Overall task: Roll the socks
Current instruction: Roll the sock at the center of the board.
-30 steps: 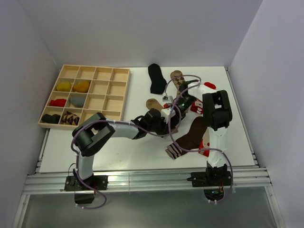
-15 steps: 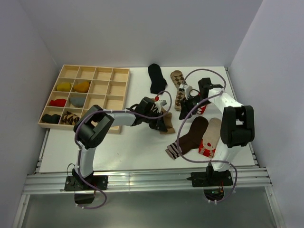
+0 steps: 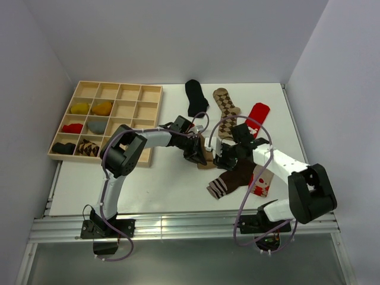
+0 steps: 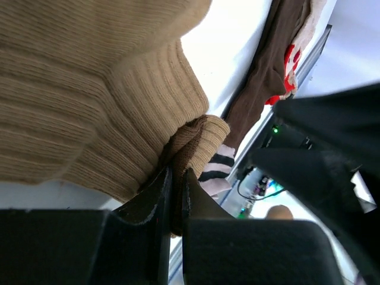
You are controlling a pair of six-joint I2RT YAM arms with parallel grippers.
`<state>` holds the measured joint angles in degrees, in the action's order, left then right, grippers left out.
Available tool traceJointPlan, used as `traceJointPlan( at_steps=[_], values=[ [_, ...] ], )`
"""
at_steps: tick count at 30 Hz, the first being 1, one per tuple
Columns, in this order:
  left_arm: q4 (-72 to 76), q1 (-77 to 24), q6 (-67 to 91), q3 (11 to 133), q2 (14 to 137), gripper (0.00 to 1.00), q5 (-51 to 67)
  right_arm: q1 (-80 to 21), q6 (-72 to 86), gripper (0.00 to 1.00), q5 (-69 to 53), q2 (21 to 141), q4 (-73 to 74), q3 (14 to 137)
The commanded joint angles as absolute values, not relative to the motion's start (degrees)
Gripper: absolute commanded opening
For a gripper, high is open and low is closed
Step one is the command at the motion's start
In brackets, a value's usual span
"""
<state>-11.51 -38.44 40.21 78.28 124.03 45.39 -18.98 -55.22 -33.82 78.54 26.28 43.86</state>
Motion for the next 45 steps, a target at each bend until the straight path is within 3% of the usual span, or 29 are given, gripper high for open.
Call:
traceJointPlan(
  at_steps=[1, 15, 22, 26, 27, 28, 30, 32, 37, 45],
  values=[
    [-19.3, -38.1, 40.5, 79.9, 126.6, 0.00, 44.4, -22.2, -58.5, 0.62, -29.1, 76.2, 16.8, 41.6],
    [-18.7, -38.0, 41.7, 79.8, 127.2, 0.01, 44.8, -31.5, -61.6, 0.63, -22.7, 80.2, 10.5, 39.2],
    [-19.1, -38.0, 41.5, 80.2, 127.3, 0.01, 45.2, -34.5, -63.8, 0.58, -19.7, 83.9, 12.0, 40.8],
    [-19.3, -38.0, 41.1, 80.5, 127.3, 0.02, 44.9, -35.5, -63.5, 0.49, -17.8, 86.6, 12.8, 42.4],
    [-19.2, -37.9, 41.0, 80.2, 127.2, 0.05, 44.9, -35.5, -63.4, 0.45, -17.8, 87.1, 13.4, 43.4],
    [-18.8, -37.9, 41.1, 80.0, 127.0, 0.06, 44.9, -35.5, -63.1, 0.33, -17.8, 87.4, 14.0, 43.9],
    [-17.8, -38.0, 41.3, 79.1, 126.5, 0.13, 44.9, -35.6, -62.8, 0.29, -18.5, 88.7, 16.6, 45.9],
    [-16.7, -38.0, 41.7, 78.1, 125.0, 0.19, 44.1, -35.5, -61.4, 0.18, -19.7, 89.8, 21.1, 47.7],
    [-11.6, -37.9, 44.2, 72.1, 120.0, 0.25, 41.9, -35.2, -58.6, 0.10, -24.8, 91.9, 30.6, 53.9],
    [-11.2, -37.4, 44.1, 62.5, 113.2, 0.20, 35.0, -35.9, -50.8, 0.09, -33.0, 98.0, 36.5, 63.4]
  ],
)
